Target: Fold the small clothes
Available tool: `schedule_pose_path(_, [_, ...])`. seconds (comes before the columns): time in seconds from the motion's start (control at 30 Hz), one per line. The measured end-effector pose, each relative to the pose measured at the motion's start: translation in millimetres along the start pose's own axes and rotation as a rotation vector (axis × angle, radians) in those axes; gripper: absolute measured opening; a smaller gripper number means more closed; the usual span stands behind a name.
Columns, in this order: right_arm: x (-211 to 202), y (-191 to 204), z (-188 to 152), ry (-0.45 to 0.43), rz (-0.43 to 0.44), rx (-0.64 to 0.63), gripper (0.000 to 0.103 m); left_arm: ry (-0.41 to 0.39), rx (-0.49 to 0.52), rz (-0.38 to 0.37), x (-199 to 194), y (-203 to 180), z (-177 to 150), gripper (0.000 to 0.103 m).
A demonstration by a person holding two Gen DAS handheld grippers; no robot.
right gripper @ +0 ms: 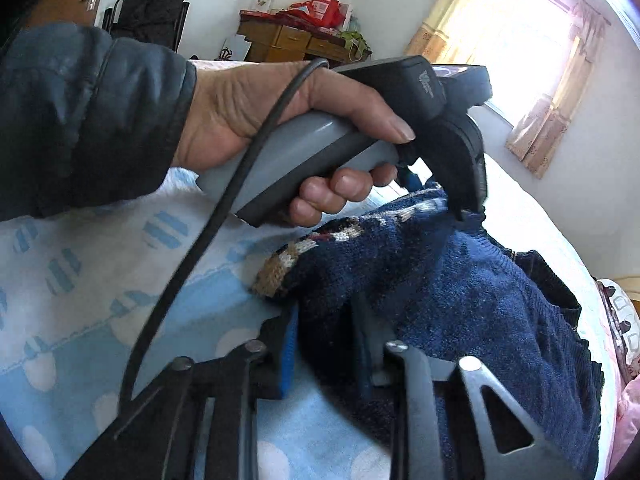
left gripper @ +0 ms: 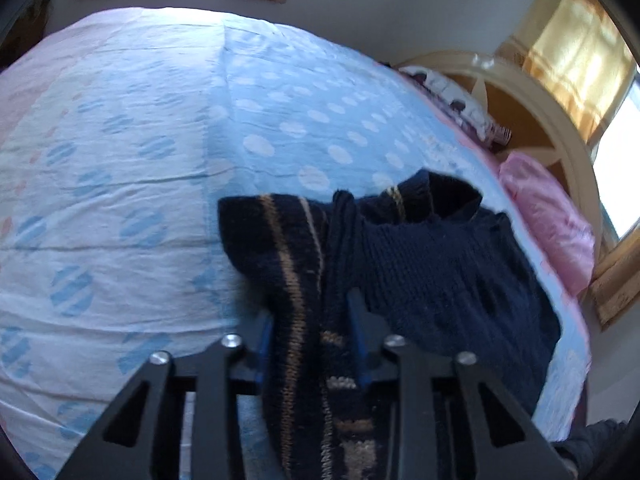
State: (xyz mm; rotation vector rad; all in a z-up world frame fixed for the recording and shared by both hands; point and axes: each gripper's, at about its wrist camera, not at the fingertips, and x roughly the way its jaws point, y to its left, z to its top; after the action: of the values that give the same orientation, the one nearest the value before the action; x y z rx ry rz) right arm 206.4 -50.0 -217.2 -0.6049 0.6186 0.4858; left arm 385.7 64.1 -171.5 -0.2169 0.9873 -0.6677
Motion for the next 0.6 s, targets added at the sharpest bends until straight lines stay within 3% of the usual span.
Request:
schedule_pose_path(0.23, [-21,-13,-3,-0.035,0.025,0.039,0.016,-0.054,-0.044,-0.029,-16,-12,3,0.019])
schedule_pose_path(0.6, [-70,-77,-30,-0.103,-0.065,0.17,0.015,-0.123,-0.11,-0.103,-31,-57,23,0.015])
